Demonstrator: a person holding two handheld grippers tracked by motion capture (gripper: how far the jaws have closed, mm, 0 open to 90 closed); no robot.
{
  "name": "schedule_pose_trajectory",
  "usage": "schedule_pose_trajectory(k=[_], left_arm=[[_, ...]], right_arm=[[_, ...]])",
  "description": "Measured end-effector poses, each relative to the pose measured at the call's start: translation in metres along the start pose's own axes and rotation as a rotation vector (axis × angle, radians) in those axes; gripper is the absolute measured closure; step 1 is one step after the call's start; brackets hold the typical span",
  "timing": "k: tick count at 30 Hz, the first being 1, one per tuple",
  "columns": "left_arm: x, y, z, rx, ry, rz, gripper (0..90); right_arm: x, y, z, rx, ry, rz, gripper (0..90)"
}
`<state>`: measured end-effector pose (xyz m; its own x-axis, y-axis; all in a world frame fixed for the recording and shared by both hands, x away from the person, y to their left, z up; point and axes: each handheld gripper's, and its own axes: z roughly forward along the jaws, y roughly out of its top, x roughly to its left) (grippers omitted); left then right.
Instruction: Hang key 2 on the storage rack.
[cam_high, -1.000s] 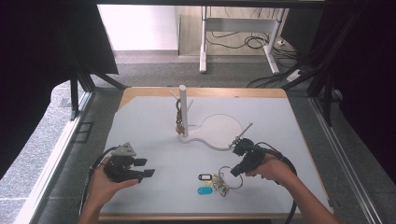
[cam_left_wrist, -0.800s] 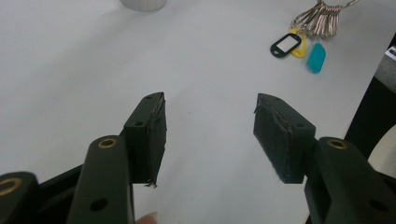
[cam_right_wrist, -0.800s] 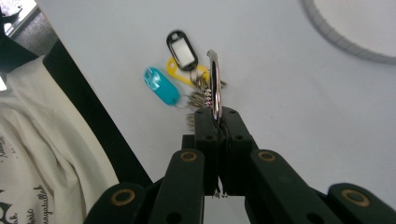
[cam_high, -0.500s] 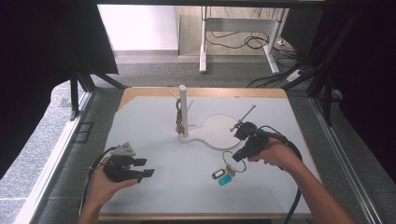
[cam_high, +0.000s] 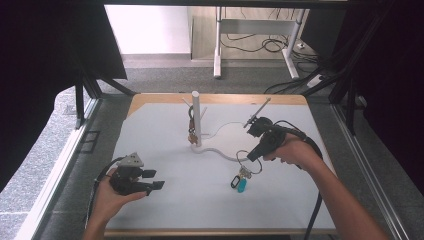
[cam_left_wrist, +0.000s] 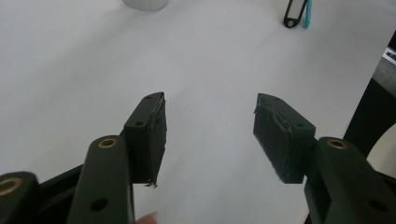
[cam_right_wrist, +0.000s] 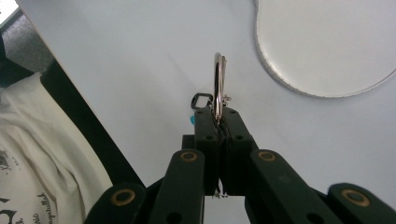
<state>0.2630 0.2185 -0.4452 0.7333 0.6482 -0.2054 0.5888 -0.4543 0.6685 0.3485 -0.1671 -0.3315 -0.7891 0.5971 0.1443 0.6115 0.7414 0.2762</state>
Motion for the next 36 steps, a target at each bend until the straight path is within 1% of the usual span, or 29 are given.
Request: schedule_pose_trajectory(k=[5, 6, 8, 15, 19, 22, 26, 28, 29, 30, 31, 32, 33, 35, 36], left_arm=[[0.0, 0.0, -0.001, -0.004, -0.001, 0.005, 44.7], [0.0, 0.0, -0.001, -0.007, -0.001, -0.001, 44.7], [0.0, 0.0, -0.001, -0.007, -0.001, -0.001, 44.7], [0.0, 0.0, -0.002, -0.008, -0.003, 0.0, 44.7], [0.0, 0.0, -0.002, -0.011, -0.004, -0.001, 44.7], [0.0, 0.0, -0.003, -0.011, -0.004, -0.001, 44.8], [0.0, 0.0, -0.003, -0.013, -0.004, -0.001, 44.7], [0.0, 0.0, -0.004, -0.015, -0.006, -0.001, 44.7], [0.0, 0.0, -0.004, -0.015, -0.005, -0.001, 44.7], [0.0, 0.0, -0.004, -0.016, -0.006, 0.0, 44.8], [0.0, 0.0, -0.004, -0.016, -0.006, 0.0, 44.8], [0.0, 0.0, -0.004, -0.016, -0.006, 0.0, 44.8], [0.0, 0.0, -0.004, -0.016, -0.006, 0.0, 44.8], [0.0, 0.0, -0.004, -0.016, -0.008, 0.0, 44.8], [0.0, 0.0, -0.004, -0.016, -0.008, 0.0, 44.8]], right_arm=[[-0.002, 0.009, -0.001, 0.003, 0.002, -0.002, 87.3], [-0.003, 0.011, -0.002, 0.003, -0.001, -0.002, 87.3], [-0.004, 0.016, -0.005, -0.002, -0.002, -0.007, 87.3], [-0.007, 0.029, -0.019, -0.011, -0.017, -0.003, 87.3], [-0.009, 0.034, -0.023, -0.01, -0.023, 0.006, 87.3], [-0.01, 0.038, -0.026, -0.017, -0.026, 0.003, 87.3], [-0.013, 0.045, -0.027, -0.022, -0.029, 0.012, 87.3], [-0.013, 0.049, -0.028, -0.016, -0.031, 0.015, 87.3], [-0.014, 0.049, -0.027, -0.022, -0.031, 0.009, 87.3], [-0.014, 0.051, -0.028, -0.017, -0.033, 0.022, 87.3], [-0.015, 0.052, -0.027, -0.026, -0.032, 0.012, 87.3], [-0.014, 0.053, -0.028, -0.021, -0.031, 0.031, 87.3], [-0.016, 0.054, -0.027, -0.028, -0.032, 0.025, 87.3], [-0.017, 0.055, -0.027, -0.029, -0.031, 0.033, 87.3], [-0.017, 0.056, -0.027, -0.022, -0.03, 0.032, 87.3]])
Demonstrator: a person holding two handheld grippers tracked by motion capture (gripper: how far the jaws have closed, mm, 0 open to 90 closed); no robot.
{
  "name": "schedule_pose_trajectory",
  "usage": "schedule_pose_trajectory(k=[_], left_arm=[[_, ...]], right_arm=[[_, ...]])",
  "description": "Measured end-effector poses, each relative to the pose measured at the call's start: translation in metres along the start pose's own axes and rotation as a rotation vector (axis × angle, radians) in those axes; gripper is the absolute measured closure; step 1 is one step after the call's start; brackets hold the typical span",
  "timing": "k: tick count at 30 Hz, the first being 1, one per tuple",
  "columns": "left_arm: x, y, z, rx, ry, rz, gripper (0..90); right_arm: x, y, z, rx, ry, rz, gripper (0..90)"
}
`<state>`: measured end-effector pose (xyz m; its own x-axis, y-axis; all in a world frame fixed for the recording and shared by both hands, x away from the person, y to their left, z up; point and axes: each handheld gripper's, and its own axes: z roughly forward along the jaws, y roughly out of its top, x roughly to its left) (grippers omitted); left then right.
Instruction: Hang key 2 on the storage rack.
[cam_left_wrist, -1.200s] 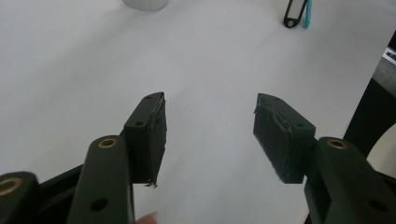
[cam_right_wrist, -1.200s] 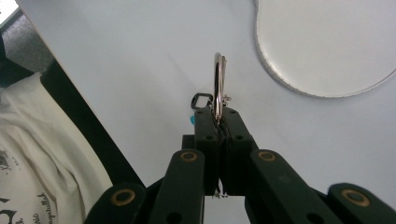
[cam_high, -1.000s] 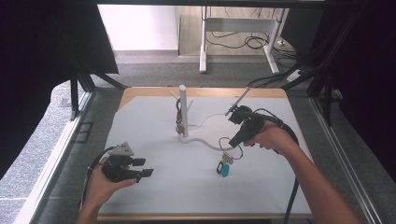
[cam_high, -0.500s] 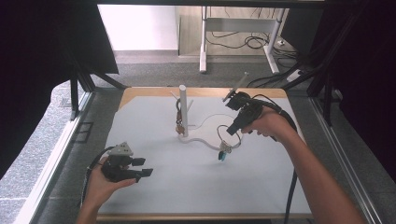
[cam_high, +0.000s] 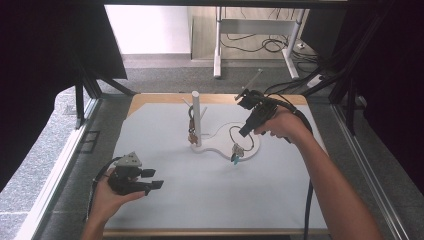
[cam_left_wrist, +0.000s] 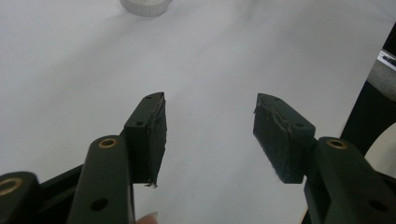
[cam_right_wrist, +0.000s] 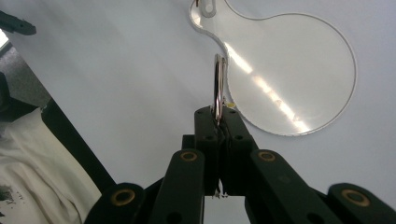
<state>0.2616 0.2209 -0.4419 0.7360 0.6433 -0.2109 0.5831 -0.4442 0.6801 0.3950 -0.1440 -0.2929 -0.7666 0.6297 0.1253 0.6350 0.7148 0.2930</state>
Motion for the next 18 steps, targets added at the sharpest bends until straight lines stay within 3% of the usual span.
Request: schedule_pose_trajectory(k=[4, 18], left_arm=[[0.0, 0.0, 0.0, 0.001, -0.001, 0.005, 44.7], [0.0, 0.0, 0.0, -0.003, -0.005, 0.008, 44.7]], right_arm=[[-0.001, 0.004, 0.001, -0.007, -0.003, -0.021, 87.3], [-0.007, 0.021, 0.0, -0.03, -0.02, 0.014, 87.3]])
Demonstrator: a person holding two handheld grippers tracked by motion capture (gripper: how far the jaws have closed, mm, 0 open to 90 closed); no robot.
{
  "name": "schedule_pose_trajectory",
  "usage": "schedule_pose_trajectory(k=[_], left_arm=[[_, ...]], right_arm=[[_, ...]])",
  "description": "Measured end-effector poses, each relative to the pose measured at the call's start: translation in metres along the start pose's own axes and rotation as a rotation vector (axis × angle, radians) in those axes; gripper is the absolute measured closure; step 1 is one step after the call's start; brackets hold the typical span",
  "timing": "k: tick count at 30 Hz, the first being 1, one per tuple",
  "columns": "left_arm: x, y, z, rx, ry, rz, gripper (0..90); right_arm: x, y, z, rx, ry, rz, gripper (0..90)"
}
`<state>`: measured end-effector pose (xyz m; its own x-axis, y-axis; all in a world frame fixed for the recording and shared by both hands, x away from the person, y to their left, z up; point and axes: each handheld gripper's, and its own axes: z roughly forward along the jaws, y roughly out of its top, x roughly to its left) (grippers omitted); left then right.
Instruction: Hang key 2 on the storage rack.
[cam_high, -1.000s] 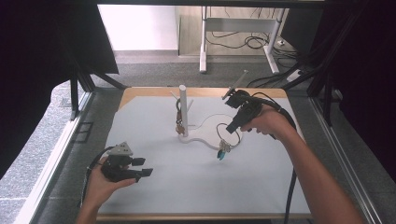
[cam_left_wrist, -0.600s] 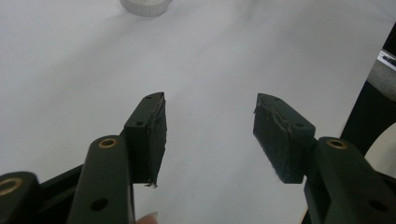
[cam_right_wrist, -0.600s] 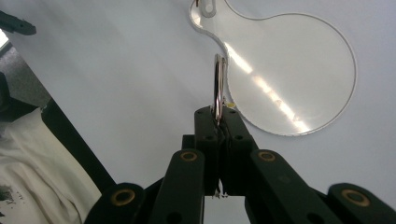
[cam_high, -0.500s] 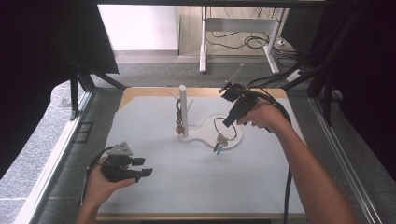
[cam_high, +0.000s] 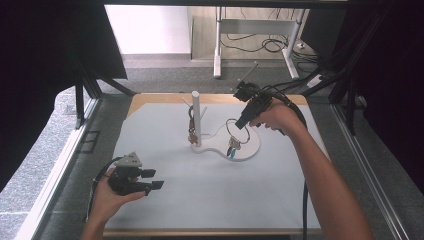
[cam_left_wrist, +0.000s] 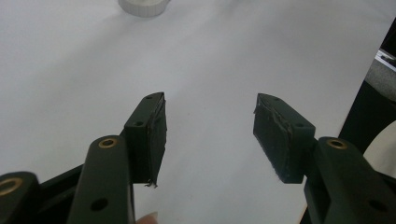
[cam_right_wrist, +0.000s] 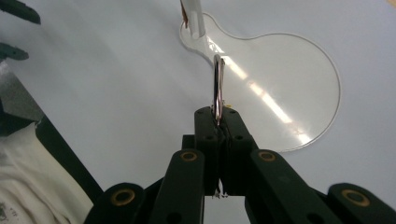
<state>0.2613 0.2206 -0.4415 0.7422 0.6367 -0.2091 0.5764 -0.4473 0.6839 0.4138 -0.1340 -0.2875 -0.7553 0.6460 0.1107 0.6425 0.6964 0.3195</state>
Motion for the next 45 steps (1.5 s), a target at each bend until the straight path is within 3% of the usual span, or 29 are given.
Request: schedule_pose_trajectory(k=[36, 45], left_arm=[[-0.003, 0.002, 0.003, 0.008, -0.012, 0.011, 44.7], [-0.004, 0.002, 0.002, 0.005, -0.016, 0.017, 44.7]], right_arm=[[-0.016, 0.035, -0.001, -0.025, -0.015, 0.036, 87.3], [-0.018, 0.048, 0.008, -0.019, -0.02, 0.032, 87.3]])
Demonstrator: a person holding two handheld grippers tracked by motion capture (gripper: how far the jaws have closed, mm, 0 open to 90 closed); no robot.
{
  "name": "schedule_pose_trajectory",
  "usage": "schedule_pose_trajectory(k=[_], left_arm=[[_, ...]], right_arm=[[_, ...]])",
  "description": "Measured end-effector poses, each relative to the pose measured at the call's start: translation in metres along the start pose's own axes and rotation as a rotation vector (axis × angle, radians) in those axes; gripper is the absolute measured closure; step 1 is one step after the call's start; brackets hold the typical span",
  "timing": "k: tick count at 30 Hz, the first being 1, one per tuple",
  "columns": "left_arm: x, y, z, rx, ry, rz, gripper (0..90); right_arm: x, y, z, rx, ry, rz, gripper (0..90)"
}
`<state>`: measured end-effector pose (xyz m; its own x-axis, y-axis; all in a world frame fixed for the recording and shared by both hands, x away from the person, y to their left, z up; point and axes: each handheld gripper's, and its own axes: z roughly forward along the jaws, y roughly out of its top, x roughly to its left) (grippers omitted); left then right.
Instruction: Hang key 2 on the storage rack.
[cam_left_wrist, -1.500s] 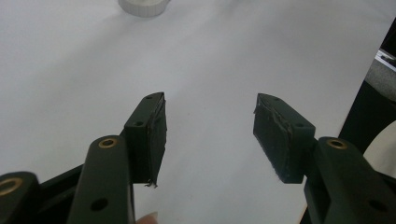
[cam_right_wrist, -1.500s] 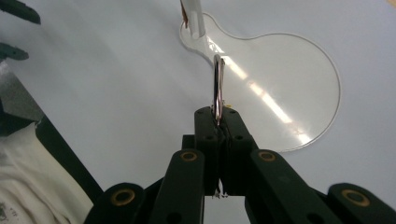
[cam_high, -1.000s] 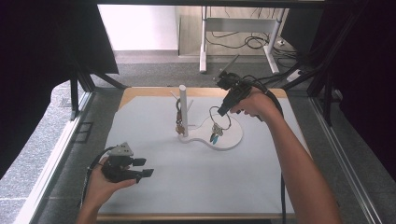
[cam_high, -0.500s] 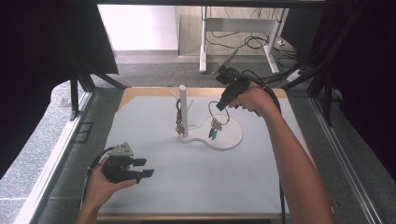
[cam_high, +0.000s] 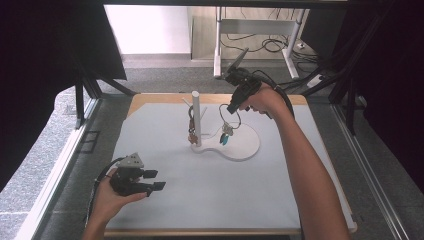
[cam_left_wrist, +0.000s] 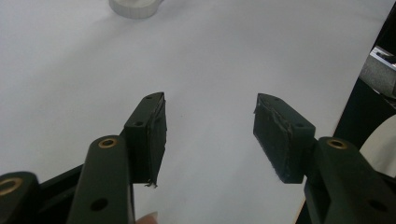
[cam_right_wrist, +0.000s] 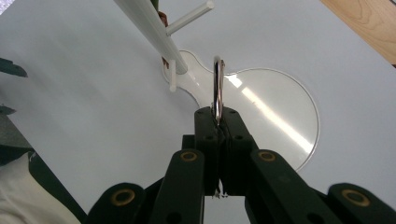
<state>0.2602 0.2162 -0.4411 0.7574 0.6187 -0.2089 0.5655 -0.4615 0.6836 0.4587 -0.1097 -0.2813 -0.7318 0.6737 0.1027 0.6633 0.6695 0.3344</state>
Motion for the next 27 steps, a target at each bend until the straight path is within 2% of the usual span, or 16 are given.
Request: schedule_pose_trajectory(k=[11, 19, 24, 27], left_arm=[[0.0, 0.0, 0.0, -0.002, -0.001, 0.002, 44.7], [0.001, 0.0, 0.0, -0.003, -0.002, 0.003, 44.7], [0.0, 0.0, 0.0, -0.01, -0.014, 0.005, 44.7], [-0.001, 0.001, -0.001, -0.018, -0.007, 0.006, 44.8]], right_arm=[[-0.004, 0.016, 0.012, 0.002, 0.002, -0.002, 87.3], [-0.009, 0.026, 0.02, 0.007, -0.004, 0.016, 87.3], [-0.009, 0.031, 0.025, 0.0, 0.002, 0.008, 87.3], [-0.011, 0.033, 0.027, -0.004, -0.002, 0.007, 87.3]])
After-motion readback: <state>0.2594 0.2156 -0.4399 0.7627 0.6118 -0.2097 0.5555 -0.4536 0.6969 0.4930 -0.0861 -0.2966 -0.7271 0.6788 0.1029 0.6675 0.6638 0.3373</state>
